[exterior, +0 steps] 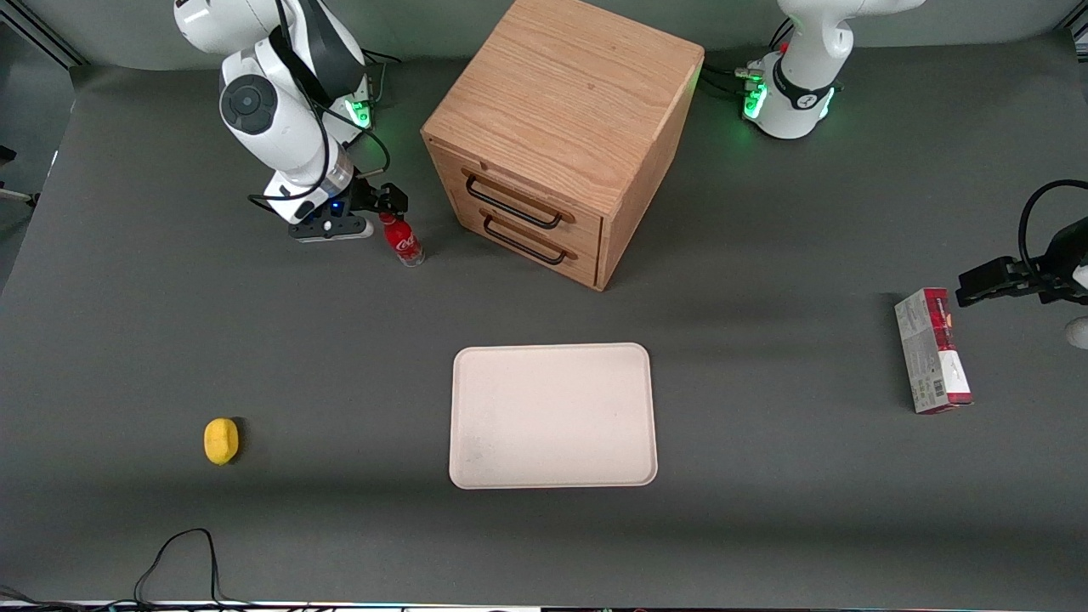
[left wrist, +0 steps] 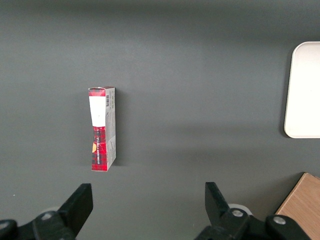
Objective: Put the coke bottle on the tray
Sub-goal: 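Close the right gripper on the bottle's cap end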
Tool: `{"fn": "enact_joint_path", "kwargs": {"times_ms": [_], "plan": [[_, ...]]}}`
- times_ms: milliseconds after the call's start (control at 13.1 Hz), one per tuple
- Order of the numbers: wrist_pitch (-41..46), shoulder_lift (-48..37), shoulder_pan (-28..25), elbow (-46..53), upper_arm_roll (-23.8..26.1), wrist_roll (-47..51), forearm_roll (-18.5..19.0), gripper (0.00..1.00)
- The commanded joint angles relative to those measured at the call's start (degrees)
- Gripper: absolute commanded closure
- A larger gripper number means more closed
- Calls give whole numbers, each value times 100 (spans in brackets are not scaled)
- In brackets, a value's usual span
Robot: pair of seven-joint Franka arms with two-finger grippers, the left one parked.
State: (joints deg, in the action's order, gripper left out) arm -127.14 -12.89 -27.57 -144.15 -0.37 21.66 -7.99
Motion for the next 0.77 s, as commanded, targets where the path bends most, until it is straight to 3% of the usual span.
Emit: {"fn": "enact_joint_path", "kwargs": {"times_ms": [0,689], "plan": [[-213,23,-223,-208,-16,-118,-53,0],[-469,23,-311,-421,-16,-118,-53,0]]}}
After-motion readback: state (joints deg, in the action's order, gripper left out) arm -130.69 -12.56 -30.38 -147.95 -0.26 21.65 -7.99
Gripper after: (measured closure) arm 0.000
